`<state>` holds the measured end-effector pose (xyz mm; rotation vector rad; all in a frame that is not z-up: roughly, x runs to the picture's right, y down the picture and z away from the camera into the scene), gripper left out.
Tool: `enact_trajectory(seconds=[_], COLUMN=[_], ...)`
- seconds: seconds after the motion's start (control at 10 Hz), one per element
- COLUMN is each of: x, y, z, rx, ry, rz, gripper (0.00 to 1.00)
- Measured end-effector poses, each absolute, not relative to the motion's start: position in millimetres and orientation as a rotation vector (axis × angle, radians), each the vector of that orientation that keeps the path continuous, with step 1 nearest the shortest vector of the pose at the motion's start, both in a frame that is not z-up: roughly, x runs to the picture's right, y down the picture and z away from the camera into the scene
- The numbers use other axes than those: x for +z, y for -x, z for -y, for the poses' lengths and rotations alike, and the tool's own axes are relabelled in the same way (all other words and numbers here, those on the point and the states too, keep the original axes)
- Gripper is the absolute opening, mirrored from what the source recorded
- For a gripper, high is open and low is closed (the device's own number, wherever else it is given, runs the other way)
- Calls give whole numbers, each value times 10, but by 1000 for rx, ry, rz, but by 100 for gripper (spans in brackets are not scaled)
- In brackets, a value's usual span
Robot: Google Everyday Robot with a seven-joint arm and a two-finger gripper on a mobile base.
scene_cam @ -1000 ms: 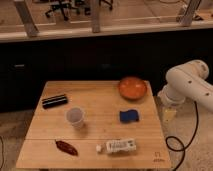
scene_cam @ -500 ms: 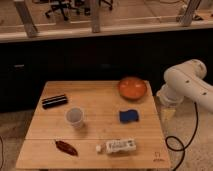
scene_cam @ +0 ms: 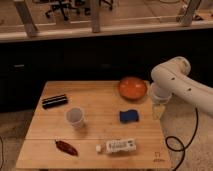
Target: Wipe the white sponge on the table
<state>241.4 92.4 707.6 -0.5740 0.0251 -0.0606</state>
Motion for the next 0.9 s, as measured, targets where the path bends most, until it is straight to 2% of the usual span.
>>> enact_trajectory(seconds=[0.3, 0.9], x=[7295, 7630], y=[-2077, -1890], z=[-958, -1015], rx=[-103, -156], ry=[581, 594], rz=[-14, -9], gripper=[80, 80])
